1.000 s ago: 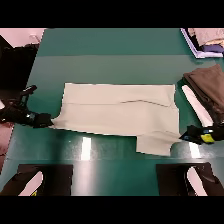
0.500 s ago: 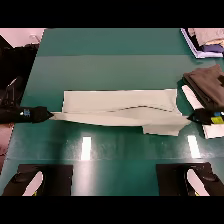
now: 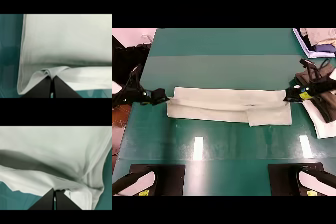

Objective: Fold the shirts.

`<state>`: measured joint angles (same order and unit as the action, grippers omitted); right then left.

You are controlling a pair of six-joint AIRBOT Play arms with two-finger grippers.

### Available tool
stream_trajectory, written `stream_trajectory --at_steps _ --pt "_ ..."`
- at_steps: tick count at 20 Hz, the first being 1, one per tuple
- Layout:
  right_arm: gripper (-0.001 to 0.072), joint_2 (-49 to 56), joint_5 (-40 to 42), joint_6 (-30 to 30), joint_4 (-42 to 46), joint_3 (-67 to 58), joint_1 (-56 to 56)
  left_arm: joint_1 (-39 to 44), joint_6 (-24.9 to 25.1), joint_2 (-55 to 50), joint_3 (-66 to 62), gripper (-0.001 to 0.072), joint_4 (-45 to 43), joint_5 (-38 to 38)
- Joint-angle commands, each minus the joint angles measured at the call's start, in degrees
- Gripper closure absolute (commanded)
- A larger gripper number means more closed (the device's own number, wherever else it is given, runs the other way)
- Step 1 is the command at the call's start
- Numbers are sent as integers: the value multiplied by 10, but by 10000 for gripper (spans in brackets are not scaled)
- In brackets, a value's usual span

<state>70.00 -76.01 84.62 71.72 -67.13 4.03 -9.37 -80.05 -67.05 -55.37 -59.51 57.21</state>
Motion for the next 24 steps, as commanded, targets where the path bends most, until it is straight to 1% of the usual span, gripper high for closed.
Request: stream_trajectory --at_steps 1,2,5,6,7,8,9,10,12,15,16,18,20,23,24 --pt "698 77 15 5 -1 -66 -6 0 1 -78 -66 680 10 -26" --pt "699 93 17 13 0 -85 -6 0 1 -89 -81 680 15 -33" --pt "696 138 22 16 -2 -129 -6 0 1 -111 -101 680 17 -88" --pt "667 152 27 30 -3 -138 -6 0 1 -115 -102 678 19 -104" --pt "416 164 39 40 -7 -147 -6 0 1 -120 -102 616 19 -122" --pt "156 175 56 41 -25 -154 -2 0 -5 -122 -102 351 24 -142" --pt "151 180 71 40 -50 -155 6 0 -18 -122 -103 174 31 -156" --pt "151 183 74 40 -77 -155 18 0 -25 -122 -110 163 31 -154" --pt "153 180 39 19 -107 -154 47 0 -19 -122 -130 163 30 -120" --pt "156 174 -57 -28 -106 -152 93 0 -14 -120 -143 164 33 -42" --pt "156 174 -86 -37 -107 -152 107 0 -14 -121 -143 230 36 -17" --pt "156 171 -112 -43 -108 -143 137 2 7 -121 -143 654 35 14" --pt "157 154 -96 -53 -108 -98 164 10 15 -121 -143 679 35 24" --pt "156 117 -37 -82 -109 6 199 49 14 -121 -143 679 35 24" --pt "150 114 -21 -97 -121 32 208 68 14 -121 -143 680 35 23"
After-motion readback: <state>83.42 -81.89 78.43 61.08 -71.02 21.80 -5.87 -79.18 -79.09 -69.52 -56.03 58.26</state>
